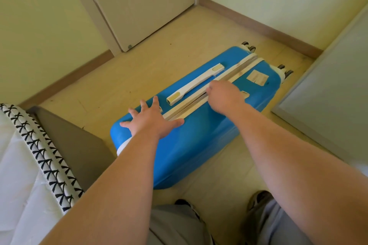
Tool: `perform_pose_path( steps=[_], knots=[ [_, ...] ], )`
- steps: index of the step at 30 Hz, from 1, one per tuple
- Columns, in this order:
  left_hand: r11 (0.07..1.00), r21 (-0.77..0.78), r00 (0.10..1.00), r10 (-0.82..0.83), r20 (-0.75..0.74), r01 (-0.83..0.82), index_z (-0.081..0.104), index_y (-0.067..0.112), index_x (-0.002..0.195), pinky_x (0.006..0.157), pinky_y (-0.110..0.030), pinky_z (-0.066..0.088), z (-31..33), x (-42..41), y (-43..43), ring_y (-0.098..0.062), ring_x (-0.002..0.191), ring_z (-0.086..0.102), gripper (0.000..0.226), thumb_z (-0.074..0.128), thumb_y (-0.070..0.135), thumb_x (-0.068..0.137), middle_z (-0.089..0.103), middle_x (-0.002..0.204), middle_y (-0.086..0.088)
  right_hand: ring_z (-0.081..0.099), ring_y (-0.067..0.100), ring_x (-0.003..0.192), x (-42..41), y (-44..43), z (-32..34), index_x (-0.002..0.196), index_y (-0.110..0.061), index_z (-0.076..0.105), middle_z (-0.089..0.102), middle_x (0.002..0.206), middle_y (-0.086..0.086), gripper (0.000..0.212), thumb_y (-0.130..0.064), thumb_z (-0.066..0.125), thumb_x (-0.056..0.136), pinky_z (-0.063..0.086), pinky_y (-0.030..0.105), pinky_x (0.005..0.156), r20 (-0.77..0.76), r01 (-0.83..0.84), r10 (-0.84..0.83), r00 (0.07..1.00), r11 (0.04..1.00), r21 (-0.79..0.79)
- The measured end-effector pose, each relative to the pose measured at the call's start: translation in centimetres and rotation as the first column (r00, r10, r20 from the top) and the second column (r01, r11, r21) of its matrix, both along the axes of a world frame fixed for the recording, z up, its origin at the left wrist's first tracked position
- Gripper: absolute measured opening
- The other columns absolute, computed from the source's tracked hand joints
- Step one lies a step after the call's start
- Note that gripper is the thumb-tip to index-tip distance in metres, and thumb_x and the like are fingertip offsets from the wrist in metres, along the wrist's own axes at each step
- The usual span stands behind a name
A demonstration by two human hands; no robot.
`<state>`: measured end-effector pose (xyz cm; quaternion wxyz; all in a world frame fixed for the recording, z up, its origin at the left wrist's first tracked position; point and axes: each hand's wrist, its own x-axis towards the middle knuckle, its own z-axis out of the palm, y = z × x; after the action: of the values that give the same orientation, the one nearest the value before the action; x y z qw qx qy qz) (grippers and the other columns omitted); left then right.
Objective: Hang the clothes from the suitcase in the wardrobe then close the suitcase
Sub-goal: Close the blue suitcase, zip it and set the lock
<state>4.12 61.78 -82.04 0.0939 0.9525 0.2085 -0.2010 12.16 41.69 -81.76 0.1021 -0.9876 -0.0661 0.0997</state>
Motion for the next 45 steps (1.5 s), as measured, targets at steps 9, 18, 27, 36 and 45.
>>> perform_pose_path(
  steps=[9,18,27,36,45],
  knots=[
    [0.995,-0.086,0.984,-0.068,-0.163,0.055,0.002,0.039,0.160,0.111,-0.065,0.033,1.8,1.6,1.9,-0.041,0.146,0.028,0.144,0.082,0.076,0.047,0.017,0.165,-0.003,0.051,0.024,0.080,-5.3,6.4,0.1,0.106,-0.014,0.052,0.051,0.086,0.002,0.020,-0.030,0.040,0.107,0.038,0.036,0.066,-0.073,-0.270,0.285,0.956,0.948,0.170],
    [0.993,-0.107,0.999,0.042,-0.030,-0.045,0.061,0.025,0.130,0.080,-0.037,0.050,3.4,1.6,4.8,-0.024,0.102,0.058,0.064,0.090,0.027,0.073,0.061,0.123,-0.001,0.058,0.022,0.079,-5.4,6.9,0.1,0.106,-0.015,0.055,0.056,0.089,0.004,0.018,-0.019,0.038,0.103,0.040,0.032,0.059,-0.158,-0.198,0.220,0.963,0.969,0.148],
    [0.976,-0.148,0.987,0.158,-0.024,-0.160,0.064,0.020,0.098,0.068,-0.033,0.045,2.9,0.7,6.2,-0.023,0.097,0.057,0.044,0.092,0.039,0.069,0.063,0.102,-0.001,0.053,0.019,0.063,-8.6,9.6,0.6,0.073,-0.014,0.043,0.051,0.071,0.002,0.021,-0.007,0.044,0.092,0.036,0.031,0.049,-0.158,-0.399,0.405,0.901,0.914,0.069],
    [0.921,-0.282,0.961,0.275,-0.013,-0.267,0.066,0.006,0.120,0.097,-0.046,0.052,2.1,1.5,5.8,-0.031,0.109,0.059,0.068,0.071,0.062,0.083,0.063,0.117,-0.009,0.057,0.019,0.068,-8.1,6.8,2.8,0.074,-0.017,0.050,0.056,0.074,-0.001,0.050,-0.058,0.044,0.100,0.043,0.031,0.057,-0.240,-0.346,0.317,0.918,0.934,-0.091],
    [0.918,-0.128,0.926,0.378,-0.003,-0.375,0.026,0.015,0.151,0.096,-0.062,0.047,0.8,0.8,4.2,-0.043,0.120,0.053,0.124,0.046,0.095,0.059,0.056,0.133,-0.015,0.053,0.018,0.063,-10.5,3.0,-0.1,0.083,-0.009,0.047,0.056,0.074,0.003,0.062,-0.070,0.047,0.093,0.036,0.031,0.049,-0.338,0.143,-0.096,0.936,0.983,0.115]
  ],
)
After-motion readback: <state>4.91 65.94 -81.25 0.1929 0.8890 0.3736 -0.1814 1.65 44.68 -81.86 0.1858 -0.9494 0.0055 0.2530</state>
